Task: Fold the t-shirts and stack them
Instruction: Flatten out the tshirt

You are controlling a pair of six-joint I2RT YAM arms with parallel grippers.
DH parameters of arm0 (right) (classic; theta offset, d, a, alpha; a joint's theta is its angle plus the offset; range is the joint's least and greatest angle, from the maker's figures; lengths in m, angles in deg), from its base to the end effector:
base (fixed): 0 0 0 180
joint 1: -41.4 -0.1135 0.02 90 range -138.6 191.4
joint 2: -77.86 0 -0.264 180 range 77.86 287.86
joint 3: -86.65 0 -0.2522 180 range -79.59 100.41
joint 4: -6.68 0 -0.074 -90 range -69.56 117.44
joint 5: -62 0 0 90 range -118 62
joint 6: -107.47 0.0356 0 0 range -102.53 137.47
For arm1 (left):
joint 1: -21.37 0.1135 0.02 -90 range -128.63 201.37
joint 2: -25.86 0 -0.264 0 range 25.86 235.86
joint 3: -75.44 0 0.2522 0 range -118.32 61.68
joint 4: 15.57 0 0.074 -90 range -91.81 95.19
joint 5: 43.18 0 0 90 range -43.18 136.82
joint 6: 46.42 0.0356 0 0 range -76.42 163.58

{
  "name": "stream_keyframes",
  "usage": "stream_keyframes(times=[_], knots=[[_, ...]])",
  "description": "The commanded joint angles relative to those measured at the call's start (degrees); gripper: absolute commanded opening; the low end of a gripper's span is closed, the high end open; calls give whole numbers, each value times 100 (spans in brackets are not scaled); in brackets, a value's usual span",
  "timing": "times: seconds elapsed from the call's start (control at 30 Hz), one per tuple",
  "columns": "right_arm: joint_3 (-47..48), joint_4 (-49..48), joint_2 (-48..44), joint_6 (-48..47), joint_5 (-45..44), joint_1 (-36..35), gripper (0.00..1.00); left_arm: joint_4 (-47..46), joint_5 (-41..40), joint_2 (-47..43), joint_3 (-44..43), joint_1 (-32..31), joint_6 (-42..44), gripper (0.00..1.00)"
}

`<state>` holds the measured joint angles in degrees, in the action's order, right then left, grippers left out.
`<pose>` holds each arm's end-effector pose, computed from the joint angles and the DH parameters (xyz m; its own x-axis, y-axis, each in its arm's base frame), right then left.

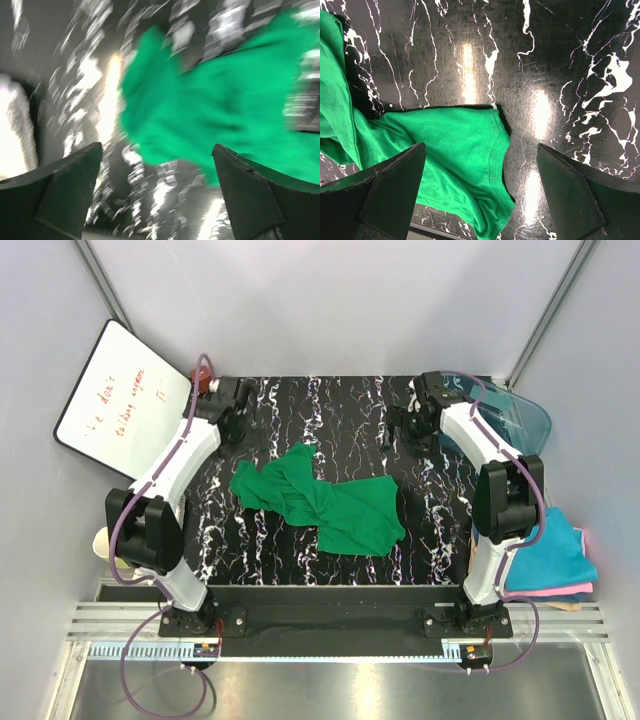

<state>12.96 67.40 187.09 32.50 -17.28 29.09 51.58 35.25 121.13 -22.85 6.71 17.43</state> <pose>0.3964 0.0933 0.2523 -0.9207 0.0599 -0.3856 -0.0532 0.9597 0.2761 0.3342 -0.0801 0.2917 -0.8534 -0.2231 -0.4712 -0.2371 0.9710 -0.0303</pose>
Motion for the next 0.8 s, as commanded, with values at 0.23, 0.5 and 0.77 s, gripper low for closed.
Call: stream_keyframes(times=[0.23, 0.5, 0.77], knots=[[333, -99, 19, 150, 272, 72, 100, -531, 1456, 1942, -2311, -538, 444, 88], [185, 138, 134, 299, 632, 36, 100, -426, 1614, 3128, -2955, -784, 585, 85], [-185, 182, 46, 352, 887, -25, 100, -206, 1456, 3981, -3684, -1004, 690, 80]])
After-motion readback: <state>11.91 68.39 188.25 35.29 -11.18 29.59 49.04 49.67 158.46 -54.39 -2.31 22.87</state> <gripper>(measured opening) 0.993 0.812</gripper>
